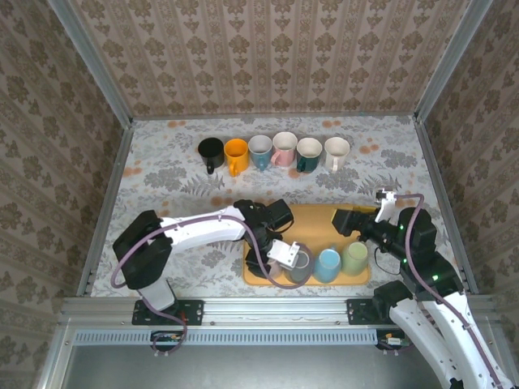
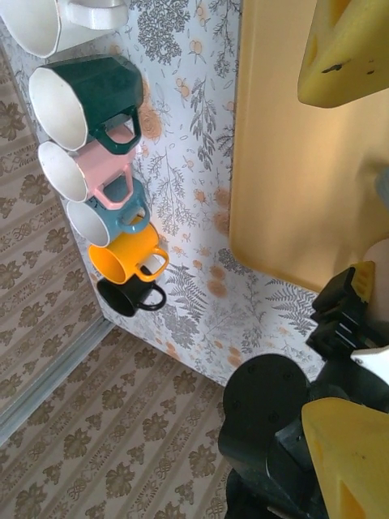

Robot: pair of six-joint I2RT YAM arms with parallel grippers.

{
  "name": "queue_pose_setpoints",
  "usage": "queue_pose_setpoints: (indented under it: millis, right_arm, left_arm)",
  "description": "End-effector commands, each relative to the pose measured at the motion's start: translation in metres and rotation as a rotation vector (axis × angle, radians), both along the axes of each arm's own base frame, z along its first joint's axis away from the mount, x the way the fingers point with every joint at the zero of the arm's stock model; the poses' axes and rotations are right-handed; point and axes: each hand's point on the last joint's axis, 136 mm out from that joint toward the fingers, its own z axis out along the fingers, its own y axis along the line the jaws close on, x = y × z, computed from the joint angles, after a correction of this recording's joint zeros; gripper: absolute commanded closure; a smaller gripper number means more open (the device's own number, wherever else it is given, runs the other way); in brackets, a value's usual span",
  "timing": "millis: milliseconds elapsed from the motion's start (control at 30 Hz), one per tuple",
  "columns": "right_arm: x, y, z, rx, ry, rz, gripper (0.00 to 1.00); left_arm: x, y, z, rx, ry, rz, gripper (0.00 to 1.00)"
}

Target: Turn the mug right side up

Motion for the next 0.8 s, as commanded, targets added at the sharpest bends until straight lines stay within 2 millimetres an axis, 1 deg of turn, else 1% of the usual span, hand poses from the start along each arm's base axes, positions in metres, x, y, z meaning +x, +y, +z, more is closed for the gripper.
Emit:
queue_pose_setpoints:
  millis: [0, 67, 167, 267, 300, 333, 400, 433, 467, 533, 600, 633, 700, 767]
  right_arm:
    - [-0.001, 0.002, 0.010, 0.015, -0.032, 0.011, 0.07]
    - [0.000, 0.002, 0.012, 0.001, -0.036, 0.012, 0.07]
    - [-0.001, 0.002, 0.018, -0.025, -0.062, 0.022, 0.08]
    - [-0.001, -0.001, 0.024, -0.049, -0.082, 0.015, 0.09]
    - [-0.002, 0.001, 0.027, -0.050, -0.091, 0.024, 0.10]
    - [-0.003, 0.003, 0.029, -0.051, -0.102, 0.042, 0.11]
    - [-0.004, 0.008, 0.031, -0.048, -0.108, 0.070, 0.12]
    - [-0.003, 0.009, 0.030, -0.048, -0.103, 0.074, 0.12]
    - [-0.002, 0.010, 0.029, -0.046, -0.099, 0.075, 0.12]
    - [-0.002, 0.015, 0.028, -0.031, -0.100, 0.098, 0.13]
    - [-0.004, 0.029, 0.029, -0.009, -0.092, 0.177, 0.14]
    - [-0.003, 0.035, 0.025, -0.009, -0.062, 0.209, 0.15]
    - [-0.002, 0.050, 0.020, -0.019, -0.032, 0.271, 0.17]
    - [0.001, 0.063, 0.020, -0.003, -0.030, 0.299, 0.15]
  left_arm:
    - [0.005, 0.008, 0.038, -0.044, -0.076, -0.004, 0.48]
    - [0.013, 0.011, 0.055, -0.073, -0.139, 0.025, 0.47]
    - [0.034, 0.007, 0.095, -0.224, -0.224, 0.158, 0.47]
    - [0.058, 0.002, 0.145, -0.493, -0.221, 0.379, 0.49]
    - [0.069, 0.001, 0.165, -0.614, -0.207, 0.481, 0.55]
    - [0.080, 0.001, 0.183, -0.736, -0.173, 0.601, 0.60]
    - [0.093, 0.004, 0.211, -0.961, -0.073, 0.785, 0.61]
    - [0.098, 0.008, 0.224, -1.071, -0.015, 0.869, 0.63]
    - [0.099, 0.011, 0.234, -1.168, 0.038, 0.915, 0.64]
    - [0.100, 0.021, 0.258, -1.378, 0.152, 1.006, 0.62]
    - [0.104, 0.035, 0.275, -1.555, 0.275, 1.082, 0.62]
    - [0.104, 0.042, 0.283, -1.643, 0.344, 1.101, 0.60]
    - [0.106, 0.056, 0.292, -1.807, 0.479, 1.131, 0.59]
    - [0.109, 0.067, 0.295, -1.925, 0.598, 1.149, 0.60]
